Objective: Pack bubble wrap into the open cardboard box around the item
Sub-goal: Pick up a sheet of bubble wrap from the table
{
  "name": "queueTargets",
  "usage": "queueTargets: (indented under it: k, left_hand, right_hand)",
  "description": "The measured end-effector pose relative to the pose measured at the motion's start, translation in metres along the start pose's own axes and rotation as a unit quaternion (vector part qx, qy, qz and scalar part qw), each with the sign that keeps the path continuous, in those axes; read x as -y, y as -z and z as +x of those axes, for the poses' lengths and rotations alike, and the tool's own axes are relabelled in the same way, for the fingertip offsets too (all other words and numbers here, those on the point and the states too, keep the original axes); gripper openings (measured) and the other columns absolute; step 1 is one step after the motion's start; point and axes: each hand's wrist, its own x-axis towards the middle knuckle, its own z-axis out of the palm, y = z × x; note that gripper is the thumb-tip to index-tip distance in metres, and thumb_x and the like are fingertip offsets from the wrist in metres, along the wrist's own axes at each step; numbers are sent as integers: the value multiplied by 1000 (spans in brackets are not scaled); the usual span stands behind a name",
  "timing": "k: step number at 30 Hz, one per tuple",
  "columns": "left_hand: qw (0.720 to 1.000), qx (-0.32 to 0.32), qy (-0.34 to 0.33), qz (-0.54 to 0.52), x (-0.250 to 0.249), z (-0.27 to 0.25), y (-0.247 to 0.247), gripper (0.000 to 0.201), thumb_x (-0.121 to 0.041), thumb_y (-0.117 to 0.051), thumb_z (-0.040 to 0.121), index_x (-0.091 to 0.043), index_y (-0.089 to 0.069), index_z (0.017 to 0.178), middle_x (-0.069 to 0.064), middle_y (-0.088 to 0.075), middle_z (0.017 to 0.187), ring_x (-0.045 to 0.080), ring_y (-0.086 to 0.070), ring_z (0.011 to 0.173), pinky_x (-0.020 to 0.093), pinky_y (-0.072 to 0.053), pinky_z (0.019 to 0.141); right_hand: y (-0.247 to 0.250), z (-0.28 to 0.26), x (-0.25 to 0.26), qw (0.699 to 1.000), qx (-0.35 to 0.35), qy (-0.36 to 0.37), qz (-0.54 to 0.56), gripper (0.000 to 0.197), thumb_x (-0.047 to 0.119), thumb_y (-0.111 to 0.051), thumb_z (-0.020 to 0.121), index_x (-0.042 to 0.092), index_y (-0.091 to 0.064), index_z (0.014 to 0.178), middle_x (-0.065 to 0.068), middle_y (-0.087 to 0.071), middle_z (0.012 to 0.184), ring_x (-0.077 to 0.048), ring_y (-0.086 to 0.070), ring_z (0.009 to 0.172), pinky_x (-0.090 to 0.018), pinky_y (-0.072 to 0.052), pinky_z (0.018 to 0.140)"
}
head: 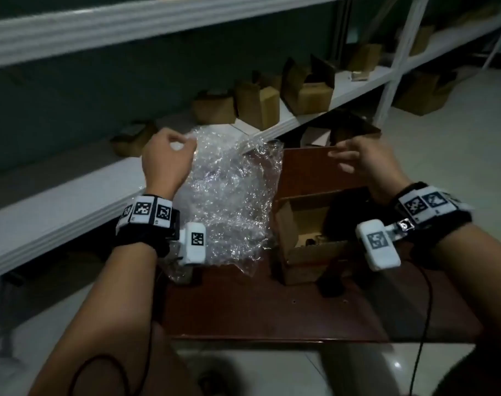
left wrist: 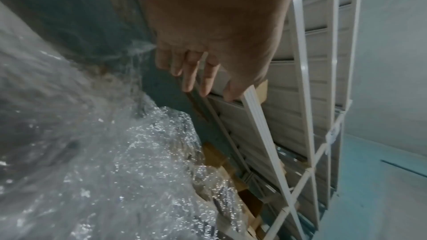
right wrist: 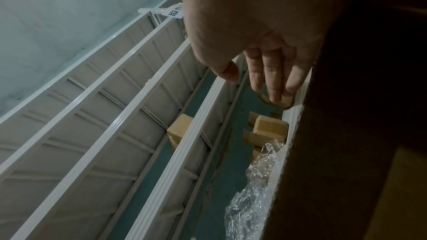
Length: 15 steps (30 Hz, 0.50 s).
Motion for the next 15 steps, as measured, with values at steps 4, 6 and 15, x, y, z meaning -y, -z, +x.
queueTargets:
  k: [4,6,15]
  left_hand:
    - [974,139,128,129,15,-7,-5,60,-46,-81,84,-11,-59,128,12,-61,133,34,-59,121,44,-50,100]
    - [962,169,129,170,15,-14,-10,64,-35,-89,79,-13,-57,130,13,-60,135,34,-59,123,46,-51,101]
    - [993,2,117,5,4,-9,4,49,-8,-82,76,-16,-54,116,12,-65,117,29,-64,106,41,-57,93]
  right_hand:
    - [4,-6,0,1000,9,15,-13,17,17,-54,97,10,-70,94,-7,-79,88,-18,-76,101,-34,-57,94]
    - [4,-6,-1,999,15,21,-29,19,16,-53,99,9,-70,96,-12,-78,96,-19,-76,103,-34,-56,94]
    - [12,-16,6,995,11,45,-91,19,20,-58,100,8,-73,101,-8,-79,101,-13,-75,102,-33,-56,94]
